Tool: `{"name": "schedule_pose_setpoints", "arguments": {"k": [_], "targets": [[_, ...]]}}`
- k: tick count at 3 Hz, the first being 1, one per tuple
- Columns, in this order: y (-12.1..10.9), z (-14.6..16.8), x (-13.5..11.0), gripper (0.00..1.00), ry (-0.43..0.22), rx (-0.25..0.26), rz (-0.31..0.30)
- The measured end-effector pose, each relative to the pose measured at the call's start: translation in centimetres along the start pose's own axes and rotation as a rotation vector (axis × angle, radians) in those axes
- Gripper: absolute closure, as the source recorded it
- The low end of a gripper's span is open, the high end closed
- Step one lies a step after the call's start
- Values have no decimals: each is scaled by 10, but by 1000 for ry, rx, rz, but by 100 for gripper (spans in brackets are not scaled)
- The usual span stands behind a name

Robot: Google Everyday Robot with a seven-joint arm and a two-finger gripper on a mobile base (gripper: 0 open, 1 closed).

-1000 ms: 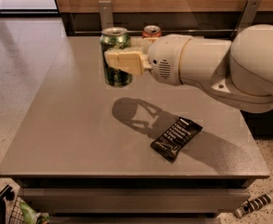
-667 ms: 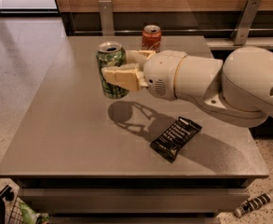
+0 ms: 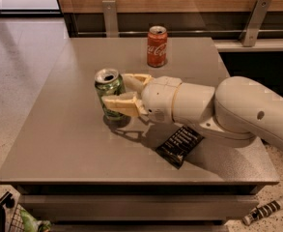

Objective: Place green can upright

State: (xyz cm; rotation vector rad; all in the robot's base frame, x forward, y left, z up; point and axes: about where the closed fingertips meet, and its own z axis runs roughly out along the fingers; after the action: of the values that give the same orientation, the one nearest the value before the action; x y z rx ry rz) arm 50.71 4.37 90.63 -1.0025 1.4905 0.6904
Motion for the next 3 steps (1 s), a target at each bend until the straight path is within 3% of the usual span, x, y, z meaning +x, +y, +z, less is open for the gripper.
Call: {"name": "schedule_pose_setpoints", "arguments": {"k": [2, 3], "targets": [[16, 9, 32, 100, -8, -25, 15], [17, 10, 30, 84, -8, -28, 12]]}}
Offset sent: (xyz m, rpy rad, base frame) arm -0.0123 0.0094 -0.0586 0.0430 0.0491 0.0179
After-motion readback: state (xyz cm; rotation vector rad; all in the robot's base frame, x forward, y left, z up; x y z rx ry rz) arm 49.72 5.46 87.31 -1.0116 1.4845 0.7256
